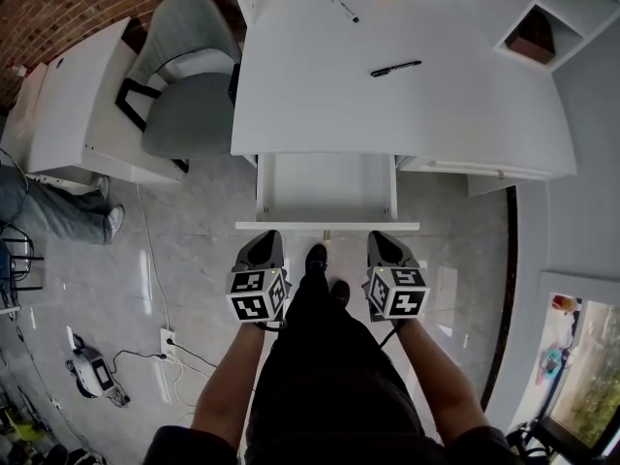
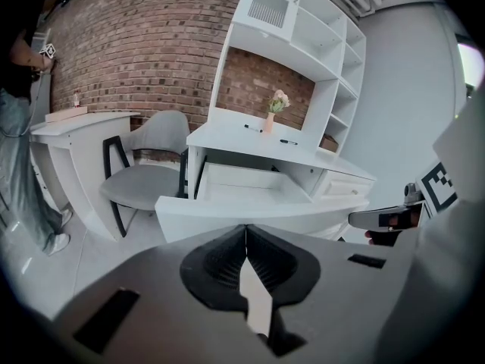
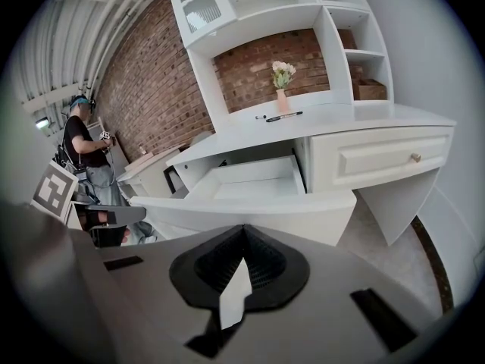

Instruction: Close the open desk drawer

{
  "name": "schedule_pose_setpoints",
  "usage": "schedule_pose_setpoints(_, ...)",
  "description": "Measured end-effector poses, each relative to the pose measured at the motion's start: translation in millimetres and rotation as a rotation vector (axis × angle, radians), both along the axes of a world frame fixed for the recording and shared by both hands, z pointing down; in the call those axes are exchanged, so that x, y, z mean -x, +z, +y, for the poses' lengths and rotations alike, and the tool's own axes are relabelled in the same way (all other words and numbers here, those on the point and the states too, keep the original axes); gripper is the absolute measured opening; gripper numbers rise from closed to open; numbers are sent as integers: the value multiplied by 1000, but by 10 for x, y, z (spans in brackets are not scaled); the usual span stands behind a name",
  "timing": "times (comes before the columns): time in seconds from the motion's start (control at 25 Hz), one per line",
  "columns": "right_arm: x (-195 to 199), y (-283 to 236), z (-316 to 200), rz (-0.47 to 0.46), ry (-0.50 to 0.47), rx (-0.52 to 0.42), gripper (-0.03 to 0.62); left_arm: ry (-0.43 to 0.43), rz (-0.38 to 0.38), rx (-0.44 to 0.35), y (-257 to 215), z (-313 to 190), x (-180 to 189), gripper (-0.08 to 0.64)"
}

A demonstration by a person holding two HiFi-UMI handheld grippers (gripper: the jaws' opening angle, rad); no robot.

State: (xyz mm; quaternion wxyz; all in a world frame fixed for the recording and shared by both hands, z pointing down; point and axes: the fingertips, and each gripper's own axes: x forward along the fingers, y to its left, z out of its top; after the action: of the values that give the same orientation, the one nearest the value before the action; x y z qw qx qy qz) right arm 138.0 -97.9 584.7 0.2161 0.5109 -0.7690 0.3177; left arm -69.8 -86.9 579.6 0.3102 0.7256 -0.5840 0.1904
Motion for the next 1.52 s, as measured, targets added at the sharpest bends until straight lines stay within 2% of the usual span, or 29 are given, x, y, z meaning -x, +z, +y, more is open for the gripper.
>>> schedule_pose_setpoints(0.56, 35, -2, -678, 28, 20, -4, 5, 20, 9, -10, -5, -680, 33, 9)
schedule_pose_setpoints(0.84, 58, 6, -1001, 27, 61, -12, 5, 18, 22, -23, 3, -1004, 61, 9)
schedule_pose_setpoints(1.52, 76, 2, -1512, 39, 76, -49, 5, 10, 16, -52, 0, -1515, 79, 9)
